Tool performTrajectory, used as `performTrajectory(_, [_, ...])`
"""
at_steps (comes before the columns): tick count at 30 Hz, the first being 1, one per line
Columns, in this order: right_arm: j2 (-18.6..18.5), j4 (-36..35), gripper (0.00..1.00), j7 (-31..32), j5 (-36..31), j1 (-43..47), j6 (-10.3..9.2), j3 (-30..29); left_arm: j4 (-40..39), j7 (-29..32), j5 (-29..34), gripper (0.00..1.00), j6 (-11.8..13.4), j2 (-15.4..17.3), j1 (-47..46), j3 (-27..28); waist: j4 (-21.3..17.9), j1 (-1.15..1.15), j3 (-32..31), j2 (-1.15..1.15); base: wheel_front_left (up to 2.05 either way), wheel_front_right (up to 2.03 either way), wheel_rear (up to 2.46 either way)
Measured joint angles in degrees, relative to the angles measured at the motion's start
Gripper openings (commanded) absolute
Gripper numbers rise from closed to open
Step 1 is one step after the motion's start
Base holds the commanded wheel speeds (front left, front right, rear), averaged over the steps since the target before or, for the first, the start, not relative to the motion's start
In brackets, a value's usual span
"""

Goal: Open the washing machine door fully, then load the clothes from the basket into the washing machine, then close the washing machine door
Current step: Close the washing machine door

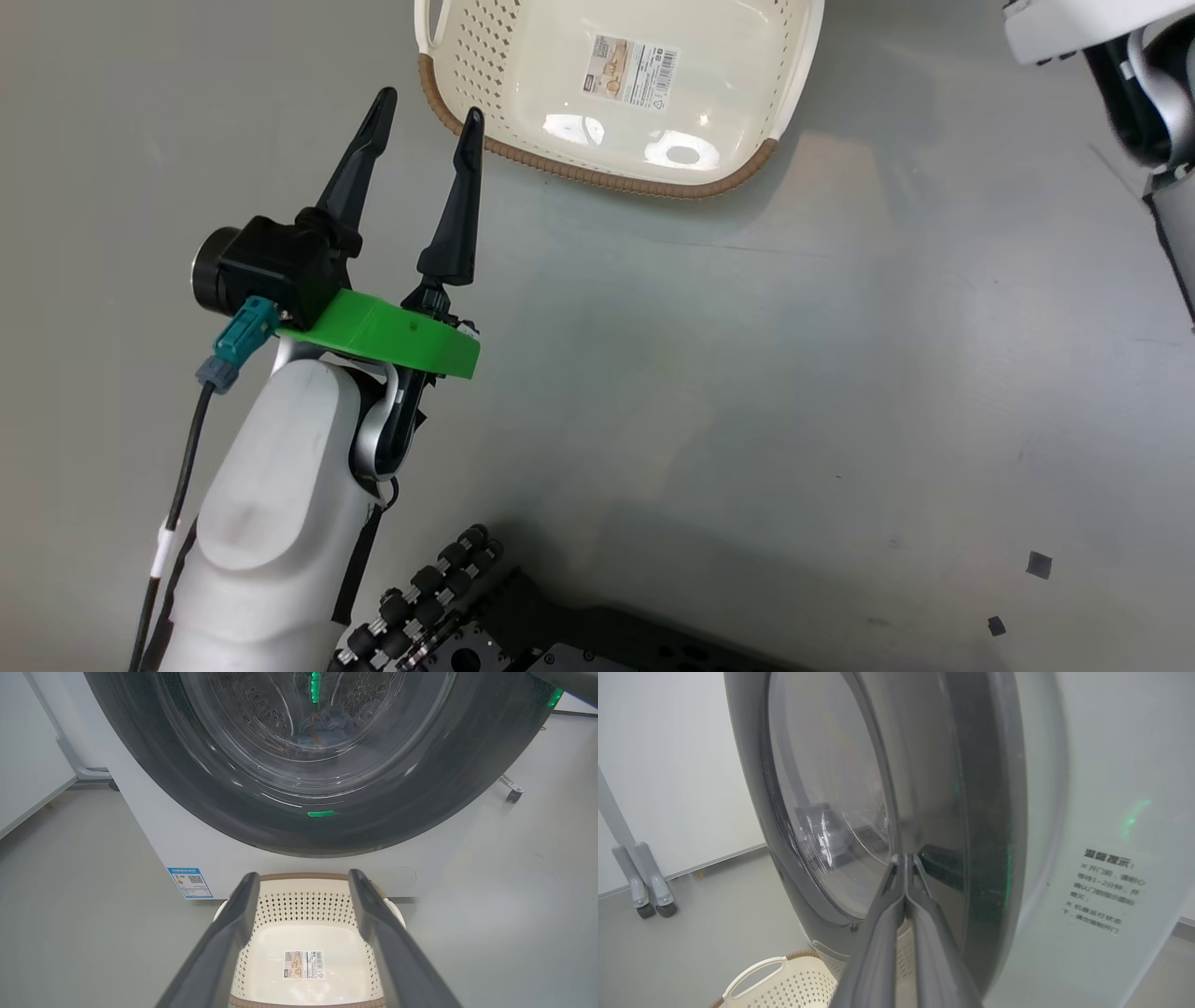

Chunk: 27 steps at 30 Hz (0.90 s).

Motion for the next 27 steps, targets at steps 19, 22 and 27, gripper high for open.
performTrajectory(19, [-0.13,5.92,0.00,0.00,-0.03,-9.44,0.12,-1.52,-0.08,0.00,-1.05,1.00,0.00,-0.07,-3.13,-2.05,1.31,0.00,3.31,0.00,0.00,0.00,0.00])
performTrajectory(22, [0.12,6.86,0.00,-0.07,-0.11,-10.10,0.37,-1.34,0.03,0.00,-1.46,1.00,0.00,-0.07,-3.24,-2.42,1.31,0.00,3.40,0.00,0.00,0.00,0.00])
performTrajectory(27, [0.56,8.80,0.00,-0.74,-0.18,-10.18,0.69,-1.19,0.65,0.00,-1.47,1.00,0.00,-0.09,-3.47,-2.48,1.25,0.00,2.89,0.00,0.00,0.00,0.00])
